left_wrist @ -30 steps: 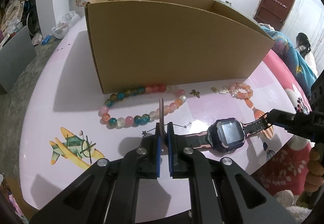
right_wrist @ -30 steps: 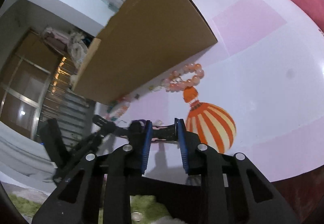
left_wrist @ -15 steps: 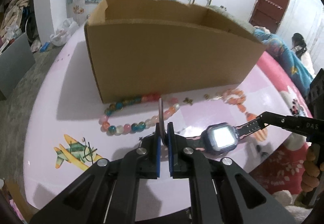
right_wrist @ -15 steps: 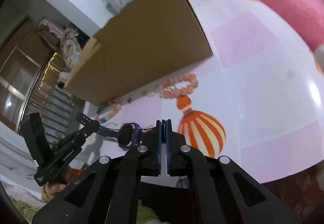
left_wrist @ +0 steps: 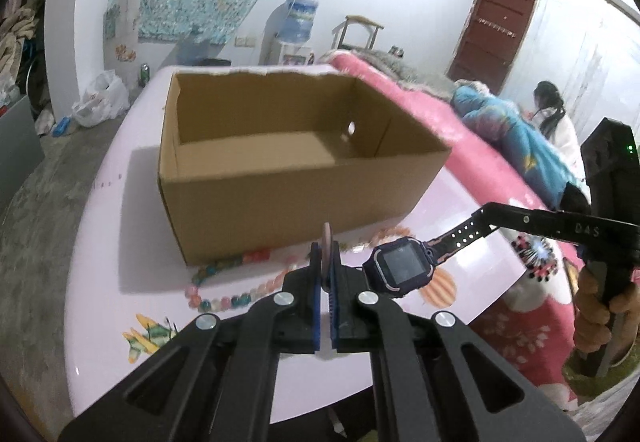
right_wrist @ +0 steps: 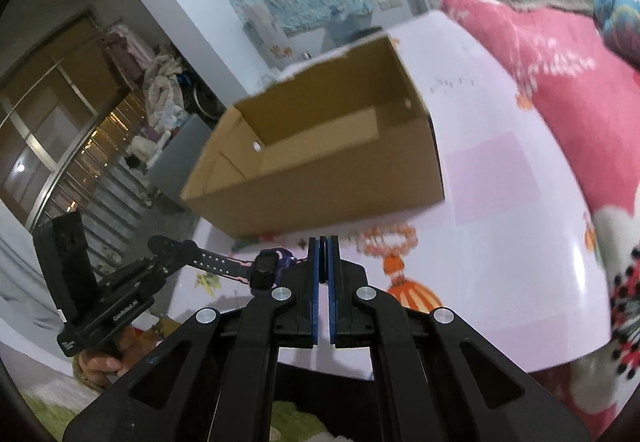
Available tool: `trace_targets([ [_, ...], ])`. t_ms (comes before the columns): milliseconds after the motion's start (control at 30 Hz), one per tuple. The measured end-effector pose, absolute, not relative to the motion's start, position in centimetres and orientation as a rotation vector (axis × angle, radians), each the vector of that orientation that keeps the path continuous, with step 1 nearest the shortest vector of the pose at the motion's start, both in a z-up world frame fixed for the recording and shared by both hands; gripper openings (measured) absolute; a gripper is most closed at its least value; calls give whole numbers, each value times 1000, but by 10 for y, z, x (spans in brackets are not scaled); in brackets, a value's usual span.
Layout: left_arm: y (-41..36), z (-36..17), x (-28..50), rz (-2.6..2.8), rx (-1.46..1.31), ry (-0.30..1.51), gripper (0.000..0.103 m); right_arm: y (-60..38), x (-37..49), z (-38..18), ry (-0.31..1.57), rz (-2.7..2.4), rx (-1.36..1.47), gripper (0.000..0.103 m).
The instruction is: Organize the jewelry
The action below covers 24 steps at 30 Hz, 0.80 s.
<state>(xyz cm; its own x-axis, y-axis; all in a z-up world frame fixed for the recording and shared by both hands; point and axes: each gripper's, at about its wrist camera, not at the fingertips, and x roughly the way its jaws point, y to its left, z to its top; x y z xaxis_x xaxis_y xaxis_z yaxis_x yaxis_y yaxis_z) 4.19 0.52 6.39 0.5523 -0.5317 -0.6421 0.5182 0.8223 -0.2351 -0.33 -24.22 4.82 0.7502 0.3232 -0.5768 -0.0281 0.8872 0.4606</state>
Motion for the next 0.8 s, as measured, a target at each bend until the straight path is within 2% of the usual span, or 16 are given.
trace_targets([
  [167,11,102,49,-659,-49,694,3,-245,-4,90,614,238,410,2],
  [367,21,139,64,-686,-124,649,3,-255,3,116,546,299,427,2],
  [633,29,172,96,-701,-205,714,3,-274,28,143,556,423,519,2],
  [800,37,205,95,-698,-231,664,3,-277,20,166,495,468,521,2],
])
